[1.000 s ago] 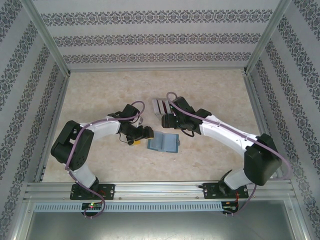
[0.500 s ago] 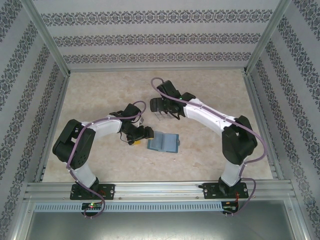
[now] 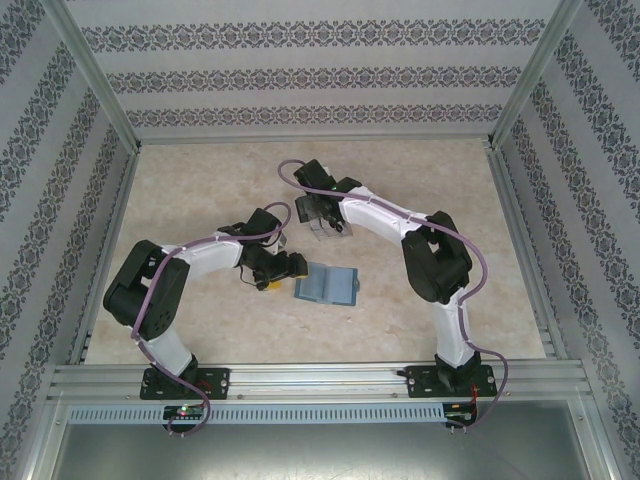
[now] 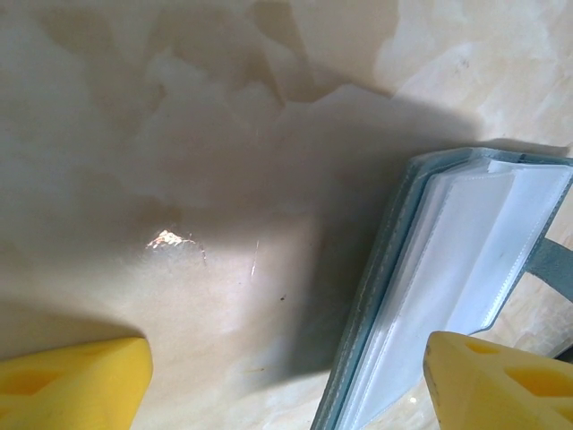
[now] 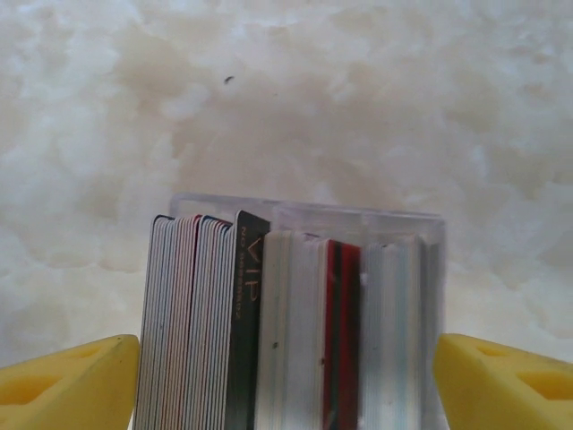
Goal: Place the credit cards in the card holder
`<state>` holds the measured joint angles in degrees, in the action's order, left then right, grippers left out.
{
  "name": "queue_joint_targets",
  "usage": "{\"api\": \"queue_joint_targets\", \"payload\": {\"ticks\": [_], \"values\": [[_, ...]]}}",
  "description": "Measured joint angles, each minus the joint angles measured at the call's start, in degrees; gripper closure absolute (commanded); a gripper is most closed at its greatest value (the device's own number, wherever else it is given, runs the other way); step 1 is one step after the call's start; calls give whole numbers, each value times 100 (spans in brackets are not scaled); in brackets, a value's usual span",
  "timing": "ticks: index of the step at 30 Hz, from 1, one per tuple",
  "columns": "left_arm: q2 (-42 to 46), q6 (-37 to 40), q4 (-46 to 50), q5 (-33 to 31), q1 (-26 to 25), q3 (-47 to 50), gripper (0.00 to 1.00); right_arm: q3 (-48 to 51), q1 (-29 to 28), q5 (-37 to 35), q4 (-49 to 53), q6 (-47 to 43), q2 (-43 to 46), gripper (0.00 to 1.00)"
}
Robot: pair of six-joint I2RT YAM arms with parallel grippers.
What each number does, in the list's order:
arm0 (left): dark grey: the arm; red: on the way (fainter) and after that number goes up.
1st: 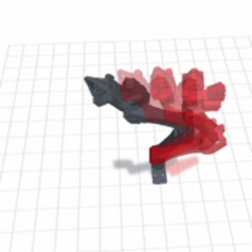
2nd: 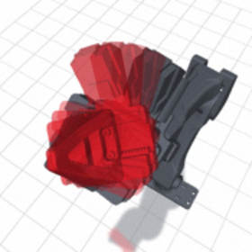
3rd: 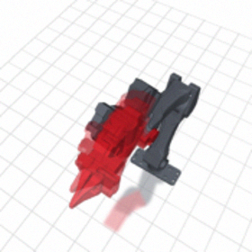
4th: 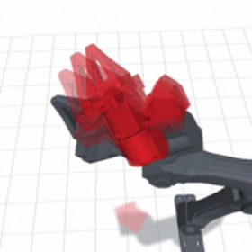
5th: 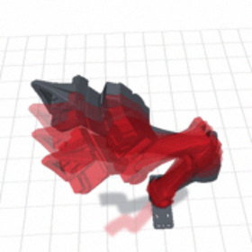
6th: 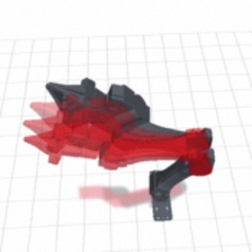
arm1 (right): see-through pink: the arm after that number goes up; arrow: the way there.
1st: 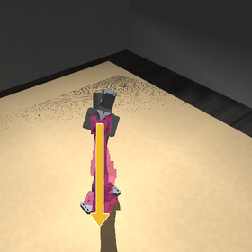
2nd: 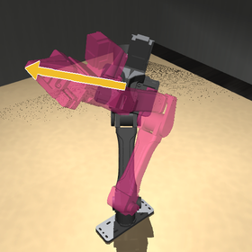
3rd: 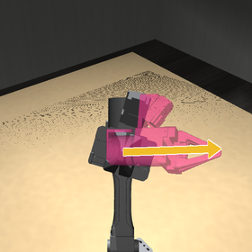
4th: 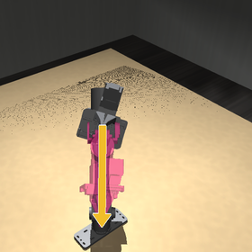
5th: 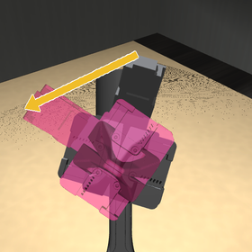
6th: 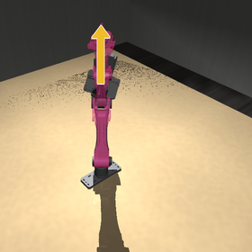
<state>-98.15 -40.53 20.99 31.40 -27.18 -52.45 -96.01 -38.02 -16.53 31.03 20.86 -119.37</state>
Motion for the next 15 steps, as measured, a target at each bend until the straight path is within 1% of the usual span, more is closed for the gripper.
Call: {"api": "queue_joint_targets", "payload": {"ticks": [5, 10, 15], "values": [[11, -59, -59, -2, 0, 33, 17, -11, -11, -273, 66, -186, 0, 29], [7, -76, -63, -7, 0, 33, 17, -26, -11, -516, 153, -409, 2, 42], [-4, -94, -66, -7, 0, 33, 17, -39, -79, -857, 275, -614, 2, 45]]}}
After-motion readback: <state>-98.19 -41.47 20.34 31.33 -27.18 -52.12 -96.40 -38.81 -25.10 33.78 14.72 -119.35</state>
